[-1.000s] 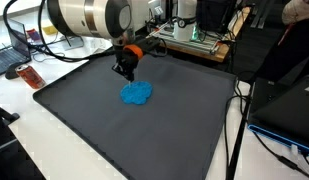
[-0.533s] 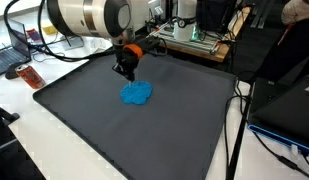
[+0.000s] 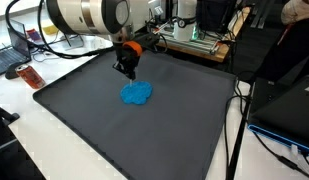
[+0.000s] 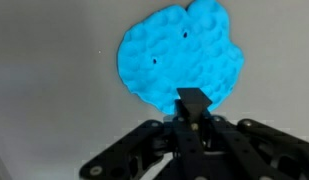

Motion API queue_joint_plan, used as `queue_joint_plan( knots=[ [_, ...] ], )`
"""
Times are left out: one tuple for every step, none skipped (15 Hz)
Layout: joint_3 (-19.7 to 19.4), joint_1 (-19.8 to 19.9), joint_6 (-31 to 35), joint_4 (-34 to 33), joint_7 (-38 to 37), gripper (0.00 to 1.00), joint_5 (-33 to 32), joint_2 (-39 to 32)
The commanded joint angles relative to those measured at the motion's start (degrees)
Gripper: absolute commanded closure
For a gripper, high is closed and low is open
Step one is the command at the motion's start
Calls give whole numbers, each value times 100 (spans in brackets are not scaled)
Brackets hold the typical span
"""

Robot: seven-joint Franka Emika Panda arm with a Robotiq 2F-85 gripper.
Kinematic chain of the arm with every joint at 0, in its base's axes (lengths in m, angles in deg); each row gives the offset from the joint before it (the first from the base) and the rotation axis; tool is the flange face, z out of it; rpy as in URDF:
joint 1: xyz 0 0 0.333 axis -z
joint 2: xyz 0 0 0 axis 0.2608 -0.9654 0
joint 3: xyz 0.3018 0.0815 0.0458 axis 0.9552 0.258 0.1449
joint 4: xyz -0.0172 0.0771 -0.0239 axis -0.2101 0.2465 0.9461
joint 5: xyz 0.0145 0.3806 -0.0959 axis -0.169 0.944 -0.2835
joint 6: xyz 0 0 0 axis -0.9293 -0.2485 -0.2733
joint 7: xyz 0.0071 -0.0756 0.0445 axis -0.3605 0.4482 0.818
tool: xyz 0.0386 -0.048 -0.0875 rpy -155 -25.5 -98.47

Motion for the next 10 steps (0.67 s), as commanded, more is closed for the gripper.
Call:
queue_joint_plan(
  knots=[
    [176, 77, 47, 438, -163, 97, 0, 350],
    [152, 47, 25, 517, -211, 97, 0, 443],
    [132, 16, 25, 582, -258, 97, 1, 518],
    [98, -33, 25, 640, -307, 97, 1, 598],
    [25, -101, 24, 728, -405, 97, 1, 689],
    [-44, -182, 23, 794, -476, 97, 1, 757],
    [-155, -300, 21, 843, -584, 97, 1, 842],
    [-268, -417, 18, 892, -659, 97, 1, 917],
    [-388, -540, 18, 950, -736, 97, 1, 977],
    [-515, -668, 18, 979, -802, 97, 1, 1033]
  ],
)
